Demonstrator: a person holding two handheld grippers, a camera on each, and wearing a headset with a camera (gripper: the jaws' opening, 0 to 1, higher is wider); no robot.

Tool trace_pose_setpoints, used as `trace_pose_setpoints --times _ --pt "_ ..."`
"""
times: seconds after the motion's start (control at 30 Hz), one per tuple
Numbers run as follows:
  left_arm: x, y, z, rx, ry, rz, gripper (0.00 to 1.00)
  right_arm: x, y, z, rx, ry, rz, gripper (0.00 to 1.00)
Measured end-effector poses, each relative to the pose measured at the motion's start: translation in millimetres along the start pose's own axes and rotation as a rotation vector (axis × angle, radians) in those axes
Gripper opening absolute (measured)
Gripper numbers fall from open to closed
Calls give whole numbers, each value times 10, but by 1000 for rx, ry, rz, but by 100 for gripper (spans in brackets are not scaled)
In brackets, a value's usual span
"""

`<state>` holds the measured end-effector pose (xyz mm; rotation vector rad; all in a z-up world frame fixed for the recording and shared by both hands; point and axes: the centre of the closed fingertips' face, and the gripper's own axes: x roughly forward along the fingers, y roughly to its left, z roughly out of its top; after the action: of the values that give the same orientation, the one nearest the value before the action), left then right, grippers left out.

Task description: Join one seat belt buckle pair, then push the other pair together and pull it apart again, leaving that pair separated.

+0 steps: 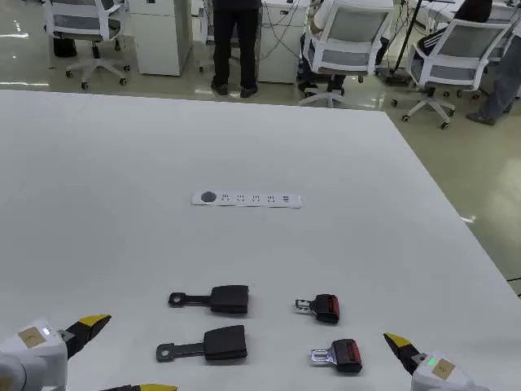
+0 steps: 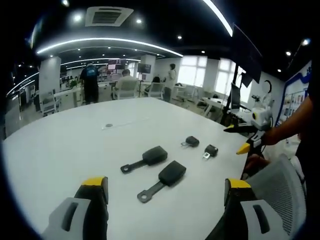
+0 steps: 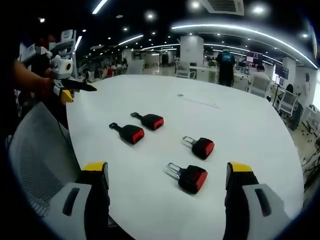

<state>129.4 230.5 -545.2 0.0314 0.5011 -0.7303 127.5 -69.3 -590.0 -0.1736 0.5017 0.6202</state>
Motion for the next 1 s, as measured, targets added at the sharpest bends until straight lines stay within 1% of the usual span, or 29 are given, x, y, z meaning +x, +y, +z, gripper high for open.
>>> trace_pose_setpoints --times 0.13,0.53,0.67,0.8,1.0 --pt "1 48 -15 0 1 0 99 1 -6 9 -4 -2 0 99" --pt "11 3 25 5 1 -5 99 16 -17 5 -7 -1 3 98" --pt "15 11 11 3 2 -5 98 16 -15 -5 -5 0 4 98" --pt "15 -10 -1 3 6 -4 98 18 -13 -19 -3 4 4 98" --pt "15 20 -24 -2 5 -2 98 22 -16 -41 -3 8 6 98"
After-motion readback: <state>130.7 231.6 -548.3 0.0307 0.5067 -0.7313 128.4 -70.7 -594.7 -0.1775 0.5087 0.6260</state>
